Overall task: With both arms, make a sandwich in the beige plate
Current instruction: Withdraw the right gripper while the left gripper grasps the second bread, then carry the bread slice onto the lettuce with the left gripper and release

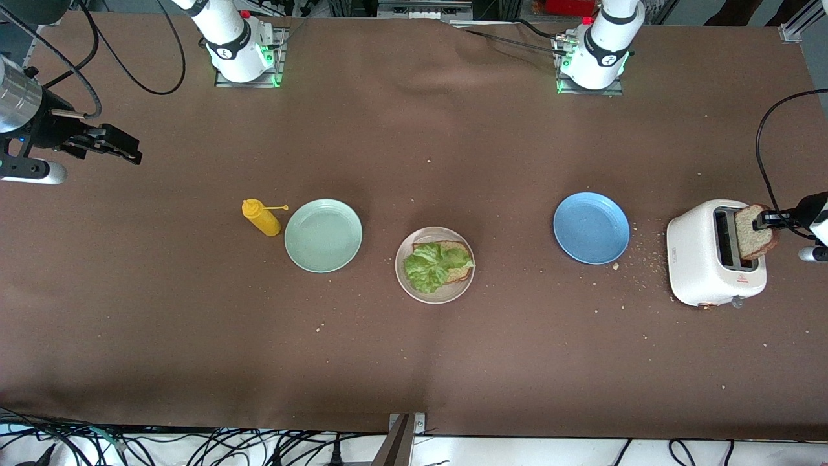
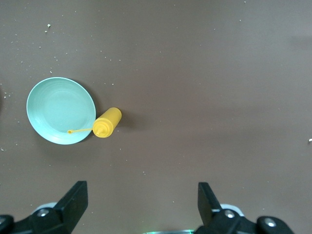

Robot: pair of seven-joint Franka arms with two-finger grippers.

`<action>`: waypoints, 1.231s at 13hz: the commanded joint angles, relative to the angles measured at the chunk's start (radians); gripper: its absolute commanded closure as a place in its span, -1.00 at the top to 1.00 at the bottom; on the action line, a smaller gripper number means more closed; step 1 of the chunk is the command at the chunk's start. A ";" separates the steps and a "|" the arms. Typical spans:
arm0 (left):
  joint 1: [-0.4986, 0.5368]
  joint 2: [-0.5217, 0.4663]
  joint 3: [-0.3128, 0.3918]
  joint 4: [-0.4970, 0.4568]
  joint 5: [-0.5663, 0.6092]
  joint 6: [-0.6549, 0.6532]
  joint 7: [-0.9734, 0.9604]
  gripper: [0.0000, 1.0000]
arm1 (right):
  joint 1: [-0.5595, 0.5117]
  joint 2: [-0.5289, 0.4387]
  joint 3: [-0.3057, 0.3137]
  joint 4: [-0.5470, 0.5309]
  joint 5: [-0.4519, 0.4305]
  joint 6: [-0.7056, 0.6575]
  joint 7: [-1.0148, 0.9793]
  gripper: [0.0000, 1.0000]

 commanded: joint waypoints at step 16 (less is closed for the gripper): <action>-0.238 0.146 -0.031 0.320 -0.535 -0.455 -0.036 -1.00 | -0.023 -0.001 0.002 -0.015 0.048 0.088 0.002 1.00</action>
